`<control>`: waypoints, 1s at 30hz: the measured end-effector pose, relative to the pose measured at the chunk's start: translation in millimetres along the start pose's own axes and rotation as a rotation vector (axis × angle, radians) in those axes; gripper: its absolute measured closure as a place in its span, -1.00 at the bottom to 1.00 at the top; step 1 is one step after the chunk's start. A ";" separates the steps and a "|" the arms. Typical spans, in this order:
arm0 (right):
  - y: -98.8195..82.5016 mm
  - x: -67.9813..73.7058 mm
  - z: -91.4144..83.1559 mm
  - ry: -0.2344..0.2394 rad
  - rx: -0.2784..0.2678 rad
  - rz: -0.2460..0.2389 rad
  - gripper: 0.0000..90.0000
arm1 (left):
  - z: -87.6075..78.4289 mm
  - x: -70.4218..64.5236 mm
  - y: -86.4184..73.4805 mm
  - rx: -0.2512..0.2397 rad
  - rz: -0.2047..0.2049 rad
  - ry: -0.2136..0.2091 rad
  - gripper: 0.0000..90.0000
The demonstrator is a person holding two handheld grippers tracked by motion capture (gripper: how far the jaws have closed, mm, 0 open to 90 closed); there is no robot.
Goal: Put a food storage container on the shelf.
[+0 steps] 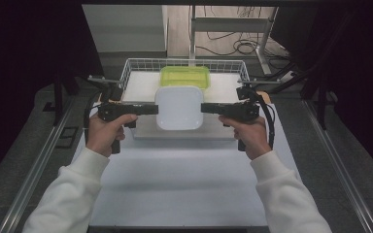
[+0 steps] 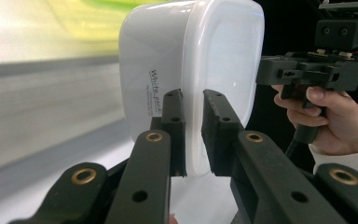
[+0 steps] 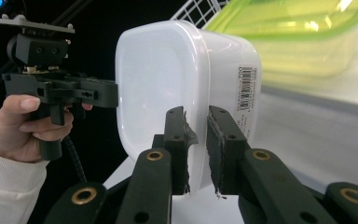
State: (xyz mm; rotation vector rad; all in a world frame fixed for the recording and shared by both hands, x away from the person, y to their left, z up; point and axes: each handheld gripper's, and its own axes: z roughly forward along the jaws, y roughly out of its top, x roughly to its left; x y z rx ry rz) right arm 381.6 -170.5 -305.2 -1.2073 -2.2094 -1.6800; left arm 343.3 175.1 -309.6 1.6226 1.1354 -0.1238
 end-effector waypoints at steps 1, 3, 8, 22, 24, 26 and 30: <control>2.7 0.2 -0.6 0.001 -0.003 -0.003 0.73 | -0.7 -1.6 2.9 -0.001 0.003 0.001 0.78; 8.7 1.8 -2.3 0.001 -0.008 -0.007 0.73 | -2.6 -5.0 9.5 -0.004 0.018 0.008 0.78; 22.9 2.9 -3.0 -0.003 -0.011 0.002 0.73 | -5.8 -11.4 26.4 -0.011 0.035 0.015 0.79; 59.4 -1.8 1.3 -0.015 -0.024 0.029 0.74 | 0.0 -0.9 62.1 -0.011 0.024 0.011 0.78; 64.4 -2.7 1.2 -0.018 -0.025 0.027 0.74 | 1.2 -0.3 66.4 -0.016 0.026 0.009 0.78; 68.5 -4.3 2.1 -0.021 -0.028 0.029 0.74 | 3.2 2.1 71.1 -0.016 0.027 0.009 0.78; 75.8 -9.3 5.1 -0.029 -0.028 0.038 0.74 | 8.3 9.0 79.1 -0.018 0.015 0.002 0.78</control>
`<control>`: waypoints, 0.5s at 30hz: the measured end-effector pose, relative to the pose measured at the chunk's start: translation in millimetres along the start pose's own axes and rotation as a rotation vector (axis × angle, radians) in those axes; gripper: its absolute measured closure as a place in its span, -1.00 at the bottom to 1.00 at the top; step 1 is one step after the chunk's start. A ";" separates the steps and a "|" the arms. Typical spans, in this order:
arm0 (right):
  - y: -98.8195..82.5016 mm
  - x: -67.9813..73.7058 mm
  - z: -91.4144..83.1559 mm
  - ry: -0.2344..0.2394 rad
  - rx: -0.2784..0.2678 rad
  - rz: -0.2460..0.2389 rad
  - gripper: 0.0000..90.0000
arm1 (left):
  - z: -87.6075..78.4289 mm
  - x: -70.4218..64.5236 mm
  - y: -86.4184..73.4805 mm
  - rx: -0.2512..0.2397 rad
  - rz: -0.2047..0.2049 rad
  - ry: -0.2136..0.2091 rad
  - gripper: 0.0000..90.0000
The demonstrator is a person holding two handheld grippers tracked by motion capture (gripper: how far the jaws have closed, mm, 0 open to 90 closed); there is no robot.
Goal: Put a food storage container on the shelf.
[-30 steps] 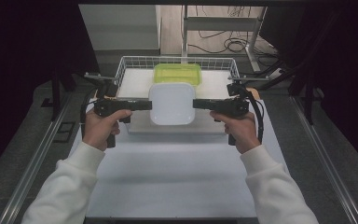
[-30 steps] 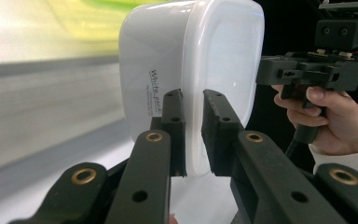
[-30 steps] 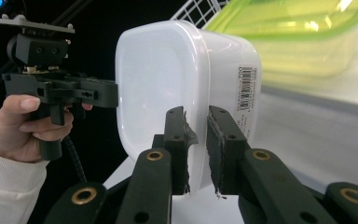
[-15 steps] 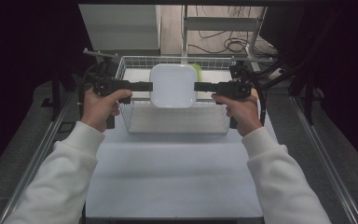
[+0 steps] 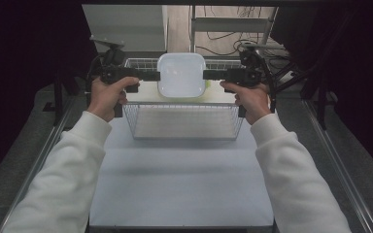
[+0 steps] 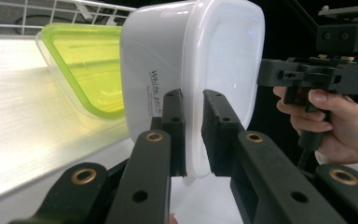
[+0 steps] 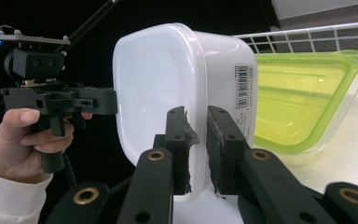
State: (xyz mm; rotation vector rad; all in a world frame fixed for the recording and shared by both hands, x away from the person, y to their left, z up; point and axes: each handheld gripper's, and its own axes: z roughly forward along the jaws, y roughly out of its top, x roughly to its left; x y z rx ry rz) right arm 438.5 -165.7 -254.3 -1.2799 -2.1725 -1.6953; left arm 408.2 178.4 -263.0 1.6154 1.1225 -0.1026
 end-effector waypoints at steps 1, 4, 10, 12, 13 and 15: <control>1.7 -1.2 0.7 -0.003 0.001 0.001 0.74 | 1.4 1.1 2.1 0.003 -0.005 -0.002 0.78; 7.6 -3.8 0.8 -0.005 -0.003 0.004 0.74 | 5.0 4.0 10.2 0.007 -0.006 -0.010 0.78; 21.5 -8.9 2.8 -0.012 -0.007 0.014 0.74 | 10.5 7.9 26.8 0.017 -0.008 -0.004 0.77; 24.3 -11.6 3.6 -0.014 -0.004 0.024 0.74 | 13.3 9.1 31.3 0.018 -0.007 0.000 0.77; 25.5 -13.4 4.2 -0.014 -0.006 0.030 0.74 | 15.6 9.8 32.6 0.024 -0.015 0.001 0.77; 26.7 -17.5 5.1 -0.019 -0.002 0.041 0.74 | 19.3 12.4 34.0 0.030 -0.025 0.000 0.77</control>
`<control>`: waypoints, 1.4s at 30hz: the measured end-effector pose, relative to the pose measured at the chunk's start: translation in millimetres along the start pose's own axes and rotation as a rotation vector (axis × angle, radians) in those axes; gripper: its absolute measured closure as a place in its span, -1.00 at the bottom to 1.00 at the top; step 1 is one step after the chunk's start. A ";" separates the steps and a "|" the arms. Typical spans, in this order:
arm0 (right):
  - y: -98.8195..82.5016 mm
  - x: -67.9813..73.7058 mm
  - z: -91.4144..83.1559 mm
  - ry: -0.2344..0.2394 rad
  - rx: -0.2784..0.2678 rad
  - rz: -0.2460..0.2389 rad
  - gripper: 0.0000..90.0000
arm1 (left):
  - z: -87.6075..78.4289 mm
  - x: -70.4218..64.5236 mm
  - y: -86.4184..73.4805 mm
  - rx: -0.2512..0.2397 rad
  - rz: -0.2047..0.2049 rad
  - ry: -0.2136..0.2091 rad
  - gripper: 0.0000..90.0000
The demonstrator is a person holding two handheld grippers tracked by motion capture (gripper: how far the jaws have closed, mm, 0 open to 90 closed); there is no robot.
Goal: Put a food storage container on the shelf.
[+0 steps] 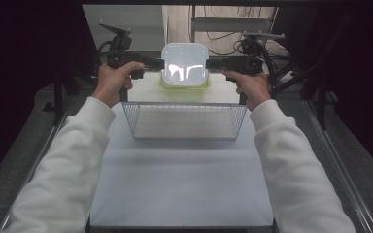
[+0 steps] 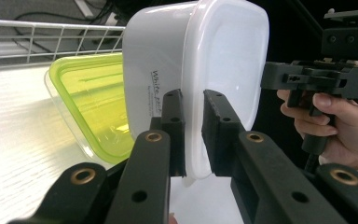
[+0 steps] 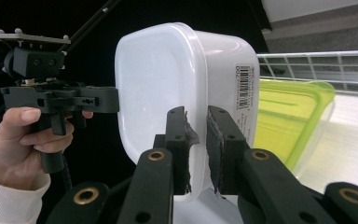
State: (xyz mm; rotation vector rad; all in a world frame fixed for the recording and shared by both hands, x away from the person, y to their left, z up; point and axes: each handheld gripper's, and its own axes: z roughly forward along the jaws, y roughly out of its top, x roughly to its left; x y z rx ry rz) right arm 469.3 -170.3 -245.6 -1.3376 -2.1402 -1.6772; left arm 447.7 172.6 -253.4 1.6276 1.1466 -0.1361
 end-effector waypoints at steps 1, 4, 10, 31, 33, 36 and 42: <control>0.2 -1.6 0.6 -0.002 0.001 0.006 0.74 | 1.8 1.6 0.4 0.006 -0.006 -0.002 0.77; 0.9 -5.0 1.8 -0.003 0.008 0.016 0.74 | 4.1 5.4 1.7 0.013 -0.021 -0.004 0.77; 3.0 -7.0 6.6 0.002 0.018 0.035 0.75 | 5.2 11.8 5.6 0.026 -0.035 0.000 0.77; 19.9 -31.1 25.9 -0.007 0.030 0.205 0.65 | 20.8 46.2 23.3 0.004 -0.213 -0.086 0.73; 20.8 -35.3 27.9 0.000 0.023 0.231 0.64 | 22.8 48.2 24.1 -0.003 -0.228 -0.085 0.72; 21.7 -40.8 30.9 0.009 0.019 0.258 0.62 | 25.9 52.1 24.6 -0.013 -0.248 -0.088 0.70; 21.3 -47.0 35.4 0.021 0.017 0.293 0.57 | 29.5 56.9 23.4 -0.038 -0.257 -0.091 0.66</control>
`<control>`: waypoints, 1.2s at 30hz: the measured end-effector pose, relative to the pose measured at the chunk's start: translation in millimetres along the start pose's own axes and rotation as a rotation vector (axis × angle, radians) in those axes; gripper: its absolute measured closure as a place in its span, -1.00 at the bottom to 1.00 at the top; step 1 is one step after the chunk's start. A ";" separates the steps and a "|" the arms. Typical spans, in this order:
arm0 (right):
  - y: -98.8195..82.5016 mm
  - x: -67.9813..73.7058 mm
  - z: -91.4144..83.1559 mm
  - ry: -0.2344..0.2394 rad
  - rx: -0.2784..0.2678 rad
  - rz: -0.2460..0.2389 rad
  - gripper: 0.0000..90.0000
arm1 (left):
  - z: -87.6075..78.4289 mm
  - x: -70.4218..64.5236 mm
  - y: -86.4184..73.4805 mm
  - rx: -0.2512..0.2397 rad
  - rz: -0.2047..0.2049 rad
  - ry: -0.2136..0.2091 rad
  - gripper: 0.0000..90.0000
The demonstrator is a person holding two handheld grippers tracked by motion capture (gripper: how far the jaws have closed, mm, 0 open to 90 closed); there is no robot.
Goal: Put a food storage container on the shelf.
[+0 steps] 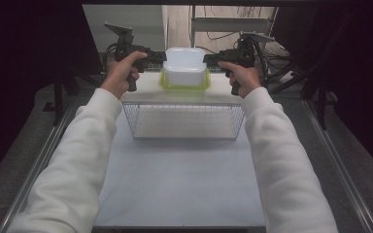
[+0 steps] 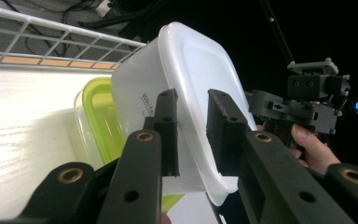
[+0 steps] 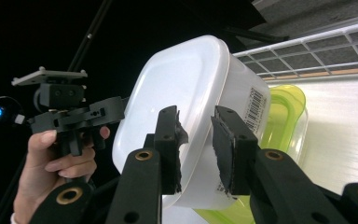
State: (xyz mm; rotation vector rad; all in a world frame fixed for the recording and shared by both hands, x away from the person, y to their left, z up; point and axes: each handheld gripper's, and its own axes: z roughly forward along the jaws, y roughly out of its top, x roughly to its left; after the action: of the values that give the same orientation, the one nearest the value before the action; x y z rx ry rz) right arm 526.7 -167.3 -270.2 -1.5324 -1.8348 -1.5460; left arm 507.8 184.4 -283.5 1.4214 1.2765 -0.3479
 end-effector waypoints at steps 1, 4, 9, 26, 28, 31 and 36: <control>0.0 -0.5 0.3 0.001 -0.001 -0.002 0.56 | -0.1 0.0 -0.2 -0.001 0.004 0.002 0.66; -0.2 -0.7 1.2 0.002 -0.012 -0.016 0.47 | 0.3 -1.9 -1.0 -0.005 0.026 0.009 0.61; -1.7 7.2 -4.1 0.019 -0.064 -0.074 0.08 | -2.1 -9.7 -6.3 -0.058 0.125 0.070 0.07; -56.5 19.3 -53.0 -0.099 -0.109 -0.455 -0.32 | -41.5 -31.3 -70.7 -0.085 0.350 0.113 -0.39; -66.6 20.2 -60.5 -0.110 -0.116 -0.483 -0.34 | -47.5 -33.6 -85.7 -0.079 0.383 0.115 -0.40; -84.5 21.0 -72.8 -0.116 -0.111 -0.534 -0.35 | -54.8 -35.0 -107.4 -0.061 0.425 0.125 -0.42; -118.6 15.0 -92.4 -0.119 -0.085 -0.570 -0.39 | -66.2 -29.6 -149.6 -0.041 0.446 0.146 -0.44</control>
State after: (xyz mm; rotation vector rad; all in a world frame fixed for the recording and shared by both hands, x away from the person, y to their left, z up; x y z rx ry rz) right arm 386.1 -220.1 -286.4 -1.2115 -2.4530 -1.8125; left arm 345.1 191.9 -317.0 1.6688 1.0346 0.0843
